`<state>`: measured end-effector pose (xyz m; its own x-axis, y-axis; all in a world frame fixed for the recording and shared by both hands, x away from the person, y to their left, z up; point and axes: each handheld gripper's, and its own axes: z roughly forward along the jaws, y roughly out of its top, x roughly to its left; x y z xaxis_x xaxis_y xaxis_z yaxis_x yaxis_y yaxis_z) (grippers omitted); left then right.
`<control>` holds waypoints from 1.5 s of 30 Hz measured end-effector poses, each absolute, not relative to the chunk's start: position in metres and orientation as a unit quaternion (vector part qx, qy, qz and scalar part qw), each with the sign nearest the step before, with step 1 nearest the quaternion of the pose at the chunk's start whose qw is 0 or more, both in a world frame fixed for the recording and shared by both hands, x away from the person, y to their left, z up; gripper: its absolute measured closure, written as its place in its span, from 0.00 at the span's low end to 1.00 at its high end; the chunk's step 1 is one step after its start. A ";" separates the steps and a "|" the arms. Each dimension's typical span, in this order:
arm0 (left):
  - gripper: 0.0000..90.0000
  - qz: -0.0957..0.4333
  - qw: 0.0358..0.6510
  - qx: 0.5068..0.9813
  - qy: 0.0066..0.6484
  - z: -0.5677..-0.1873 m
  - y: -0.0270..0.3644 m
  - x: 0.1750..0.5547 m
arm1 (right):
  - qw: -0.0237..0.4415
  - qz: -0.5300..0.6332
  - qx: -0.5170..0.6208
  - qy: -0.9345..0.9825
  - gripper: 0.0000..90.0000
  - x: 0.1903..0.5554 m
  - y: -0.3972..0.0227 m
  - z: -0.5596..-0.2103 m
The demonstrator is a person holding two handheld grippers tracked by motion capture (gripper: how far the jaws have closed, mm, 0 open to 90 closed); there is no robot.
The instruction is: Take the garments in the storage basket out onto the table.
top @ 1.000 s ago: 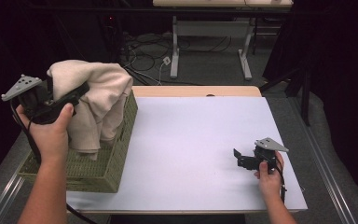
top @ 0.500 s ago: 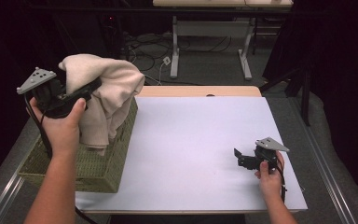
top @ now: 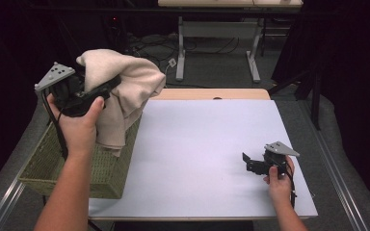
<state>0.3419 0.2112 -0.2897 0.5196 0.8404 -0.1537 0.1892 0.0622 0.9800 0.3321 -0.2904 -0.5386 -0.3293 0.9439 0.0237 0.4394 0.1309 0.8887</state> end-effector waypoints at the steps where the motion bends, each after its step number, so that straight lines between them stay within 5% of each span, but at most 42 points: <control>1: 0.68 0.269 0.604 0.630 0.408 -0.290 0.209 0.342 | 0.292 0.429 0.501 0.693 0.03 0.332 -0.290 -0.538; 22: 0.68 0.221 0.630 0.647 0.370 -0.294 0.158 0.353 | 0.296 0.432 0.498 0.691 0.03 0.332 -0.291 -0.538; 45: 0.68 0.174 0.611 0.676 0.374 -0.342 0.131 0.364 | 0.295 0.429 0.496 0.694 0.03 0.332 -0.291 -0.539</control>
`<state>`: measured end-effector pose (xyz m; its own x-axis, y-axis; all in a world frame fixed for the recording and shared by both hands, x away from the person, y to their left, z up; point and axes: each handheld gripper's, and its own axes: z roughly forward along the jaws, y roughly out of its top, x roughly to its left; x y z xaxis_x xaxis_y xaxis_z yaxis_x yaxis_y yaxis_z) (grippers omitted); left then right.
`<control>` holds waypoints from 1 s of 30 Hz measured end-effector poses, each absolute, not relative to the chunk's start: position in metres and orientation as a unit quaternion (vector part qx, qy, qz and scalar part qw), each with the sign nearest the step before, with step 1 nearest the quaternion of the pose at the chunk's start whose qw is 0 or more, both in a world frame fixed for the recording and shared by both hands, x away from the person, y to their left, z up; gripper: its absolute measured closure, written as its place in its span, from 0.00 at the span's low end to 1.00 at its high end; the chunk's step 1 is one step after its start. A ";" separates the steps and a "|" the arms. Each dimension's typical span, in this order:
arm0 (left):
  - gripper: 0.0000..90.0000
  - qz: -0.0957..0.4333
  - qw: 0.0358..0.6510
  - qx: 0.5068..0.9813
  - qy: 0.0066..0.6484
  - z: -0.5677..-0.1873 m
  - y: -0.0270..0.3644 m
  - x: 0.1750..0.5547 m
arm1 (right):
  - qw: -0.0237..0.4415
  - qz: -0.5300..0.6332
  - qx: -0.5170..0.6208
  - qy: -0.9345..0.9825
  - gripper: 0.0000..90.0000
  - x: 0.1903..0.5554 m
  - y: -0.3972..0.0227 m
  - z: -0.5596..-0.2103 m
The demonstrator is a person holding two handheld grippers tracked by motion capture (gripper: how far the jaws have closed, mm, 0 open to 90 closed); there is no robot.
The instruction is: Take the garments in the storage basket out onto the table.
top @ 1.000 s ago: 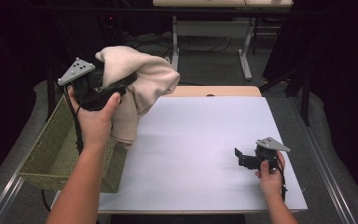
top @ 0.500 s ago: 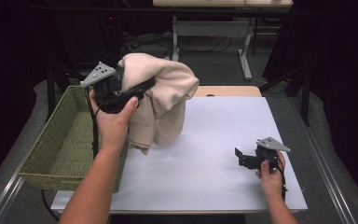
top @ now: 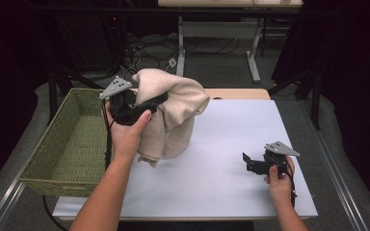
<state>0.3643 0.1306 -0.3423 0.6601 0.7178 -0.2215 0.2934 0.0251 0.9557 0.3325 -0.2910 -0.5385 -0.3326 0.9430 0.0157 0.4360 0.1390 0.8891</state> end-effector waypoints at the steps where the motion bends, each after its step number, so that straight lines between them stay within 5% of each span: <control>1: 0.68 0.171 0.610 0.677 0.374 -0.346 0.130 0.365 | 0.294 0.430 0.496 0.694 0.03 0.332 -0.291 -0.539; 30: 0.67 0.120 0.568 0.705 0.406 -0.441 0.101 0.377 | 0.295 0.426 0.491 0.700 0.04 0.333 -0.291 -0.539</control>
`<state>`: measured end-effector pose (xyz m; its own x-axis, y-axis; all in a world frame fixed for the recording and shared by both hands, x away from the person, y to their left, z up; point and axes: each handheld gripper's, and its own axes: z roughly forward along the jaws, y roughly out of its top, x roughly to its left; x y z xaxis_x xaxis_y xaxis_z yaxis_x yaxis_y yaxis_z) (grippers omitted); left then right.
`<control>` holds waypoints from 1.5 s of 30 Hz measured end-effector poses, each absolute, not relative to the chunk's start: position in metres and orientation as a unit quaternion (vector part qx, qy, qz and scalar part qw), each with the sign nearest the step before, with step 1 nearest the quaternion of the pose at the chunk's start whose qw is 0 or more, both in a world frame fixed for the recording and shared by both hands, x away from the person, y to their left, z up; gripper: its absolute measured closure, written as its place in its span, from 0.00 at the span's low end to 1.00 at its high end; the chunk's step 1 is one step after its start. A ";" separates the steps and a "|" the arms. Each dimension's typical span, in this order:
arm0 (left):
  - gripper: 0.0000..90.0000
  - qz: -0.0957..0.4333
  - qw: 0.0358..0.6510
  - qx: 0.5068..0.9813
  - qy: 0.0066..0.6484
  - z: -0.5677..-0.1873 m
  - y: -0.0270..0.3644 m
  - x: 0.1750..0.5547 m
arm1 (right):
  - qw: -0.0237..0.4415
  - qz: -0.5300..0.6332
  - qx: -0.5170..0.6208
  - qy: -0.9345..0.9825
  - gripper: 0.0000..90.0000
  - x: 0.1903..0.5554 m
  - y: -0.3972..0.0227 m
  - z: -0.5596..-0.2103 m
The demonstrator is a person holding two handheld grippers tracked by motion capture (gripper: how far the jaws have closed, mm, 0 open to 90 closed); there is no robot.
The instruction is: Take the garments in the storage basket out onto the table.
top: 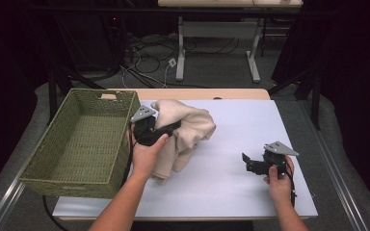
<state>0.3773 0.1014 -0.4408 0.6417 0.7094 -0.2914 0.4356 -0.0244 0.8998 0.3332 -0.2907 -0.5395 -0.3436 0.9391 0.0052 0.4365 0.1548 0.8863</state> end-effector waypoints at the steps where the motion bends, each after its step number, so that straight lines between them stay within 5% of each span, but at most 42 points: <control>1: 0.67 0.119 0.569 0.705 0.407 -0.444 0.101 0.377 | 0.293 0.426 0.493 0.700 0.04 0.333 -0.291 -0.539; 22: 0.64 0.062 0.540 0.731 0.412 -0.504 0.088 0.379 | 0.291 0.424 0.492 0.702 0.04 0.333 -0.290 -0.540; 35: 0.53 0.037 0.524 0.749 0.403 -0.516 0.082 0.375 | 0.292 0.426 0.490 0.702 0.05 0.333 -0.290 -0.540; 45: 0.18 0.095 0.519 0.749 0.401 -0.507 0.084 0.368 | 0.292 0.423 0.490 0.703 0.05 0.333 -0.290 -0.541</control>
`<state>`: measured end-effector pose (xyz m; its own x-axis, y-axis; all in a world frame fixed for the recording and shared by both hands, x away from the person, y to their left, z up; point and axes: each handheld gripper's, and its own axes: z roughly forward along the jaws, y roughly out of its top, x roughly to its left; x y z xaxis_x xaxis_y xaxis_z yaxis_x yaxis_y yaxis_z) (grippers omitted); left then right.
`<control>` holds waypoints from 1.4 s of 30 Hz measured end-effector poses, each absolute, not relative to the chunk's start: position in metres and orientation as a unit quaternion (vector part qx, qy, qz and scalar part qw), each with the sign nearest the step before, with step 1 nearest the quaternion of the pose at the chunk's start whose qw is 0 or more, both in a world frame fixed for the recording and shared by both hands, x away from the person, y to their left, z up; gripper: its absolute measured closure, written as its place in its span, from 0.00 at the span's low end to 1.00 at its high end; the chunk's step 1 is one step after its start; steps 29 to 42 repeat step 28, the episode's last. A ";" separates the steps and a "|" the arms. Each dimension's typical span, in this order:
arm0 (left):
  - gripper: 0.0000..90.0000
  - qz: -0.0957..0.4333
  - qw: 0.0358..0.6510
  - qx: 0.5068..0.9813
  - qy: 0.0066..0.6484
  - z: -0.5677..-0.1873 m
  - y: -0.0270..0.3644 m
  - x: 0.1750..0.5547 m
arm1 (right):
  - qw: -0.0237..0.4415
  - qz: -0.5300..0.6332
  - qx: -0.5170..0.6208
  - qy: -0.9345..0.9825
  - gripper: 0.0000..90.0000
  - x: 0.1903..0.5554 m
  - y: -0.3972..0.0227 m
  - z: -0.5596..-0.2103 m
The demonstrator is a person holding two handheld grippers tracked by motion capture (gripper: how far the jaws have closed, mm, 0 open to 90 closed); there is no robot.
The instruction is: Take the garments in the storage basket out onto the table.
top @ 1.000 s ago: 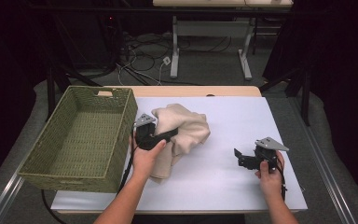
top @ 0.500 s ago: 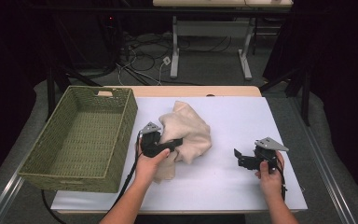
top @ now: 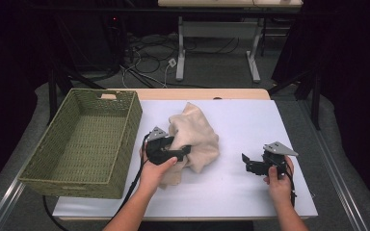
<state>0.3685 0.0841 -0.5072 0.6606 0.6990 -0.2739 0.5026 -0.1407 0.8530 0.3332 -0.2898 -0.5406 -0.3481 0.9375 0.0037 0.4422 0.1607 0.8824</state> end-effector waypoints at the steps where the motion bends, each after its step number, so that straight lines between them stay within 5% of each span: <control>1: 0.17 0.093 0.521 0.748 0.401 -0.506 0.085 0.367 | 0.292 0.423 0.492 0.702 0.05 0.333 -0.290 -0.541; 12: 0.00 0.100 0.546 0.736 0.388 -0.484 0.098 0.353 | 0.294 0.423 0.491 0.702 0.05 0.333 -0.289 -0.540; 42: 0.00 0.127 0.569 0.721 0.375 -0.475 0.139 0.323 | 0.291 0.424 0.493 0.702 0.05 0.332 -0.287 -0.541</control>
